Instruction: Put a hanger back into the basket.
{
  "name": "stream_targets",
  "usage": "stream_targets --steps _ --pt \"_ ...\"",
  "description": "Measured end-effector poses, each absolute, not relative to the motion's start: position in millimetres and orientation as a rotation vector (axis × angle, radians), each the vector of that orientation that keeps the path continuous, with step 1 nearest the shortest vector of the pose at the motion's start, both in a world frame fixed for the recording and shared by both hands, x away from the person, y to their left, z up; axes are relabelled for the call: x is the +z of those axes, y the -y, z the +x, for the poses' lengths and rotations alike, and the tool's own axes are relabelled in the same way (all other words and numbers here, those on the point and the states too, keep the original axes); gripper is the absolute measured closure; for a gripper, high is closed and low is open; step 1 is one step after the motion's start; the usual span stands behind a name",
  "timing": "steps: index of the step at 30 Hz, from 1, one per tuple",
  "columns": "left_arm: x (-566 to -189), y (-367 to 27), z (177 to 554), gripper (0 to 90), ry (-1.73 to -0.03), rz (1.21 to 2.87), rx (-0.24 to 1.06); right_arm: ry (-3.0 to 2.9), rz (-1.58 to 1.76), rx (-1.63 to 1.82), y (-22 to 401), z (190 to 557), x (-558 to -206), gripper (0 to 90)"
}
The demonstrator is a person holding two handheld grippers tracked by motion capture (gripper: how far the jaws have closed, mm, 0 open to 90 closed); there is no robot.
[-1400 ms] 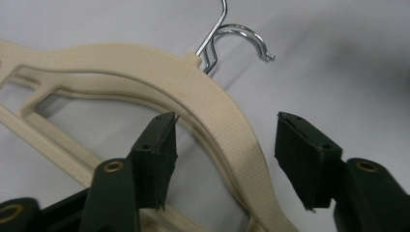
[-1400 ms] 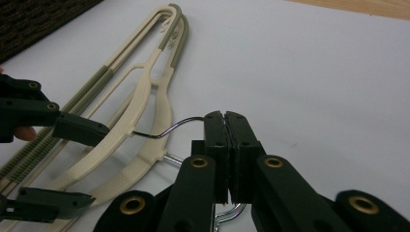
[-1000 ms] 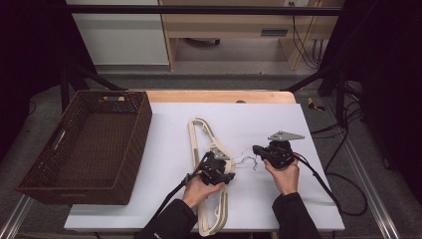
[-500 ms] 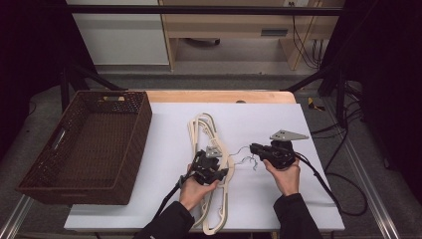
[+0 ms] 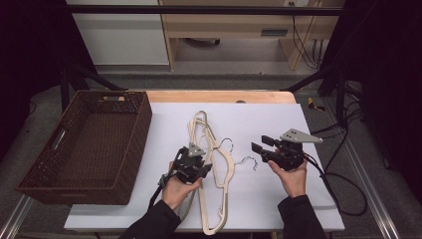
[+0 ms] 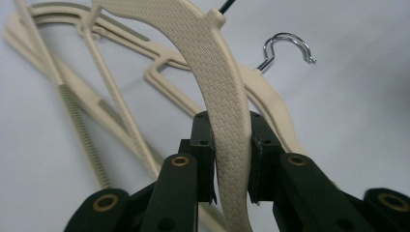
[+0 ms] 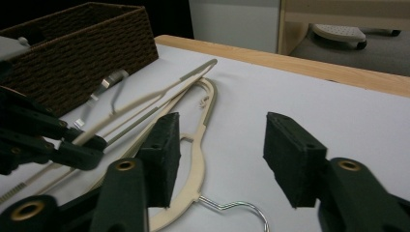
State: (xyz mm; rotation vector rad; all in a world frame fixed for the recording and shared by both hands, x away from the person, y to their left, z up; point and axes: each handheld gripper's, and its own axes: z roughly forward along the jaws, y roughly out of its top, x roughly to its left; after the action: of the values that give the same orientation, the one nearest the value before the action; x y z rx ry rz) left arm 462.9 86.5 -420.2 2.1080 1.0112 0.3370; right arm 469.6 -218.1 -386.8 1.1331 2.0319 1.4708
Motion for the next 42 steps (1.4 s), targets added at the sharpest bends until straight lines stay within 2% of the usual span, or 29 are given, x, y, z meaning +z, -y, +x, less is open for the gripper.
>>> stream_targets --steps 20,25,28,31,42 --pt "-398 -164 461 84.3 -1.133 1.988 0.47 -2.063 1.123 1.385 219 461 -395 23.7" --pt "-395 -175 459 86.3 -1.116 1.964 0.451 -2.061 1.13 1.373 225 455 -395 20.7" --pt "-391 -177 456 86.2 -1.1 1.978 0.496 -2.063 1.125 1.362 227 452 -395 18.8" --pt "-380 -183 450 86.3 -1.038 1.95 0.445 -2.061 1.115 1.368 228 451 -393 15.7" --pt "-332 -197 424 86.3 -0.84 1.924 0.435 -2.02 1.136 1.384 238 448 -390 9.7"
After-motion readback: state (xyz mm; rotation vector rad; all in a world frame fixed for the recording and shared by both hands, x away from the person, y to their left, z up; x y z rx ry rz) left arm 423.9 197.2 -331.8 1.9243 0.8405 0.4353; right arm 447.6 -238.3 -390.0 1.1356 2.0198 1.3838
